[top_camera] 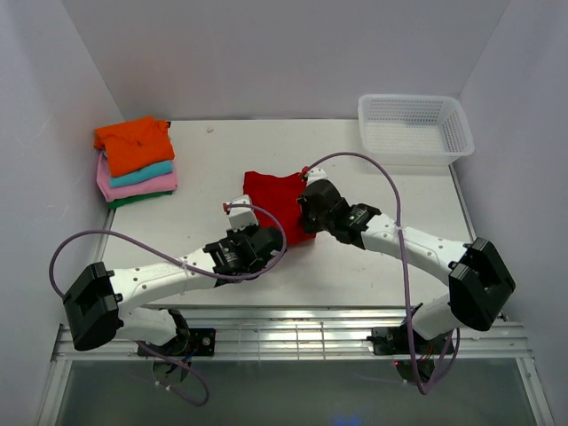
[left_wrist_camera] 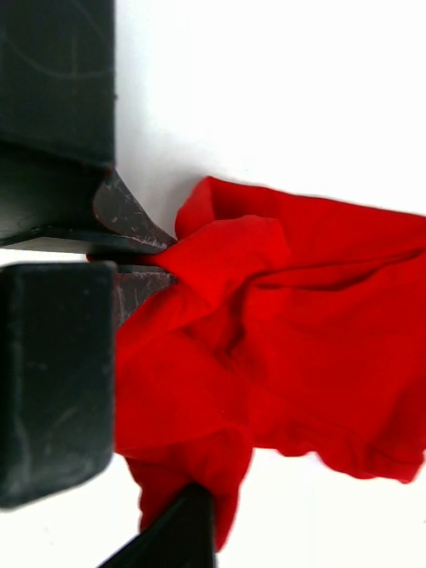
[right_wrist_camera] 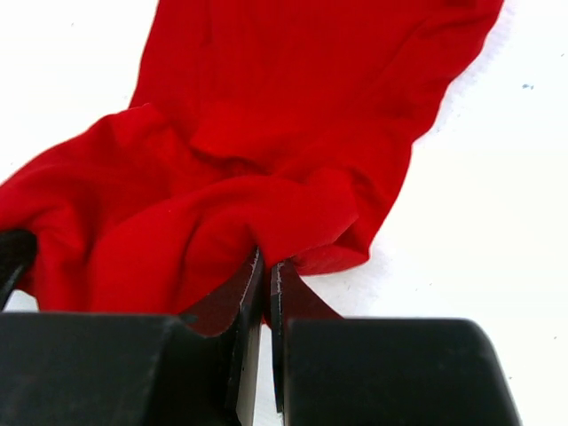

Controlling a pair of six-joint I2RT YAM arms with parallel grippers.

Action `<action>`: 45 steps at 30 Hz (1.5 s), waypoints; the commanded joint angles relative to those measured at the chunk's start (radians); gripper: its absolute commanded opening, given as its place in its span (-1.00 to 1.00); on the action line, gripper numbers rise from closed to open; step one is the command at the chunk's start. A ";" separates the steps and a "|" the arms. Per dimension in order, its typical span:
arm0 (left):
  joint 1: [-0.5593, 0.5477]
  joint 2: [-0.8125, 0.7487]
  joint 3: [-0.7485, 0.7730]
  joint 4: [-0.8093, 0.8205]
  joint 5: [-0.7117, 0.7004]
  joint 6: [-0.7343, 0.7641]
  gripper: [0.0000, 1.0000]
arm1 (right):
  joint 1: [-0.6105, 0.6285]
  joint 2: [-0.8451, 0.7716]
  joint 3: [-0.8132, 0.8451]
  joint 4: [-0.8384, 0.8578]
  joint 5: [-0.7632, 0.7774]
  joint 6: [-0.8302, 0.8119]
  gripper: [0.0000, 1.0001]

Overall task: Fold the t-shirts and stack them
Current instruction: Fold the tshirt

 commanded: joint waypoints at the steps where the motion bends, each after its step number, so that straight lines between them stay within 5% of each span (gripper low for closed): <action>1: 0.060 0.015 -0.007 0.179 0.016 0.145 -1.00 | -0.041 0.038 0.071 0.010 -0.009 -0.057 -0.85; 29: 0.373 0.245 0.071 0.516 0.235 0.413 -1.00 | -0.220 0.385 0.407 0.023 -0.151 -0.185 -0.85; 45: 0.453 0.271 0.141 0.604 0.263 0.481 -1.00 | -0.283 0.510 0.614 0.004 -0.208 -0.217 -0.85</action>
